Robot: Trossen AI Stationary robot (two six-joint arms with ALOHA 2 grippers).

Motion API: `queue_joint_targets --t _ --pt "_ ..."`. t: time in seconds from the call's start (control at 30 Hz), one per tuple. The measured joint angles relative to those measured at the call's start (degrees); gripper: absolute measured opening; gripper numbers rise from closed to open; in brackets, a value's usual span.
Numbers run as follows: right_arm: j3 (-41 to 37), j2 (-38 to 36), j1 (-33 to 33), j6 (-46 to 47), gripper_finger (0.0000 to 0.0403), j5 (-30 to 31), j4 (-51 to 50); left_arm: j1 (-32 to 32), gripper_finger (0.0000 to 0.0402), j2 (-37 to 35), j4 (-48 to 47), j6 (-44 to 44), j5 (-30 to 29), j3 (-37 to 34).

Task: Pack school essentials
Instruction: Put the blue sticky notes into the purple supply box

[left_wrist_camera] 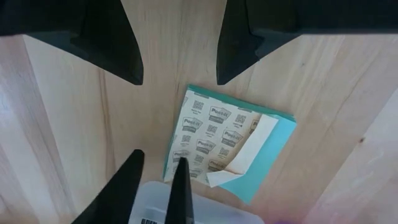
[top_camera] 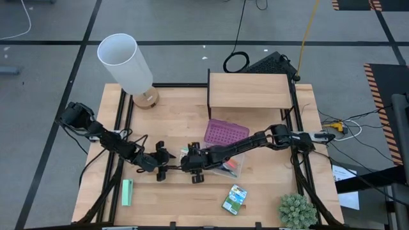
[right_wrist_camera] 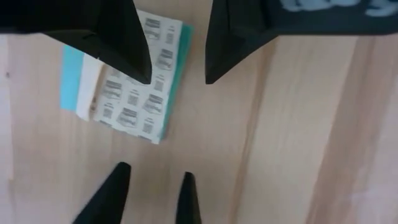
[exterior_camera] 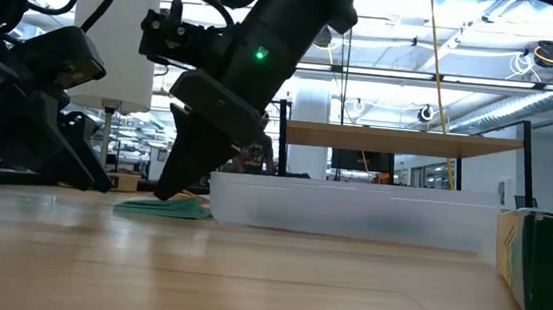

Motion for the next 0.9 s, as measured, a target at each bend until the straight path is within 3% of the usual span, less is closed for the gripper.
queue_joint_targets --t 0.13,0.37,0.6,0.7,0.9 --pt "0.0 0.0 0.4 0.8 0.0138 -1.1 0.0 0.0 0.0207 0.0 0.0 0.0 0.0 0.0" --pt "0.4 0.0 2.0 0.9 0.0137 3.2 0.4 0.0 0.0207 0.0 0.3 0.4 -1.5 0.0" --pt "12.1 0.1 1.4 2.8 0.0137 2.8 -13.7 0.0 0.0207 0.0 0.9 1.8 -1.8 0.0" --pt "15.5 -0.1 0.0 5.1 0.0137 0.0 -15.0 0.0 0.0207 0.0 0.4 3.0 -3.0 0.0" --pt "14.1 0.0 -2.4 10.1 0.0137 0.1 -14.1 0.1 0.0207 -4.6 -8.6 2.6 -8.6 0.0"
